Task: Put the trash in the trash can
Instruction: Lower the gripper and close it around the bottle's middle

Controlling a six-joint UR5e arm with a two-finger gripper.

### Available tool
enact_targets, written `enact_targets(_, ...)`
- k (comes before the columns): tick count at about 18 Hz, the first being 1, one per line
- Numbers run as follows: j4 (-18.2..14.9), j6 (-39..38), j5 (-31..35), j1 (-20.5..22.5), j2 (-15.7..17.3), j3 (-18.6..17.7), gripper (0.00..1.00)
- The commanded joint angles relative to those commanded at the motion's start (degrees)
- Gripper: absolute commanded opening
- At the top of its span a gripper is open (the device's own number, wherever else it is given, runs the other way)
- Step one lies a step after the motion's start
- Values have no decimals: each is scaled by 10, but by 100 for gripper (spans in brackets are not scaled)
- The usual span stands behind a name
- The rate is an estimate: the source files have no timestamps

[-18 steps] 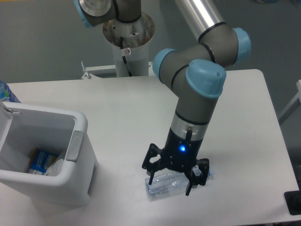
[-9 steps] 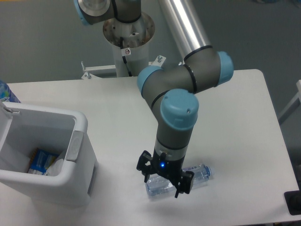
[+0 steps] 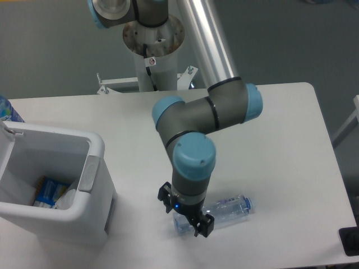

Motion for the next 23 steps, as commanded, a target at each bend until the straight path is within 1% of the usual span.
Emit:
enact_targets(4,-3,4,1,-3,-4,-2,98)
enact_targets(6,-2,4,4,-5,-11,-2,98)
enact_targets(11,0,4,85,-28,-33,0,97)
enact_targets(17,3,-3,89,-34,-40,1,97)
enact_targets(18,8,-3,89,-34,-40,2,95)
enact_targets(20,26,-4,90,-34,-45,2,86)
enact_targets(23,33,-11,90,-35,-46,2,73)
